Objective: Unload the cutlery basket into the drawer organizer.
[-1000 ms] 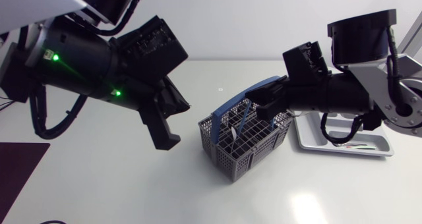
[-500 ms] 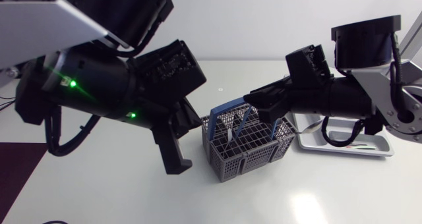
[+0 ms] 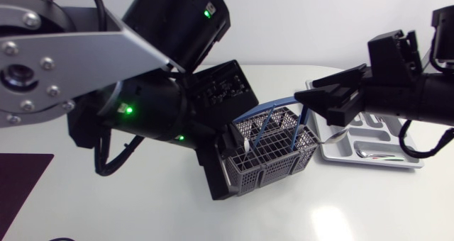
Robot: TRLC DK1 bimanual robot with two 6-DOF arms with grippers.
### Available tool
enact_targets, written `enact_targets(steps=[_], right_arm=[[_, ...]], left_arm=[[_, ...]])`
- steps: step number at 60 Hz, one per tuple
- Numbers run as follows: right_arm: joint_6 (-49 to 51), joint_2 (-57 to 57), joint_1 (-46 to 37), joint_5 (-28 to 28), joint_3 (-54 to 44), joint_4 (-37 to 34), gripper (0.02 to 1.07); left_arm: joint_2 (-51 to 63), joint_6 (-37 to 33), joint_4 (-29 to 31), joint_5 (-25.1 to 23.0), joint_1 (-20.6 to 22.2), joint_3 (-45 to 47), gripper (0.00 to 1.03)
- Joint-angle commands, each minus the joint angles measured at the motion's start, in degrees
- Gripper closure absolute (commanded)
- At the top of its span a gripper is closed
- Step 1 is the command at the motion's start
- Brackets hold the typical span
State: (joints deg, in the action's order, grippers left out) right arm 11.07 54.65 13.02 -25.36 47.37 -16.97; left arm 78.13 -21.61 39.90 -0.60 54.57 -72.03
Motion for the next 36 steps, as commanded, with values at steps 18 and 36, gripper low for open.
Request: enact_targets(steps=[18, 36], right_arm=[[14.24, -5.26, -5.28, -4.17, -9.58, -4.82, 0.48], [14.77, 2.21, -1.41, -0.39, -9.93, 2.03, 0.54]], left_arm=[[6.51, -2.04, -7.38, 0.25, 4.85, 0.57, 0.88], [10.91, -3.62, -10.72, 0.25, 5.46, 1.01, 0.88]])
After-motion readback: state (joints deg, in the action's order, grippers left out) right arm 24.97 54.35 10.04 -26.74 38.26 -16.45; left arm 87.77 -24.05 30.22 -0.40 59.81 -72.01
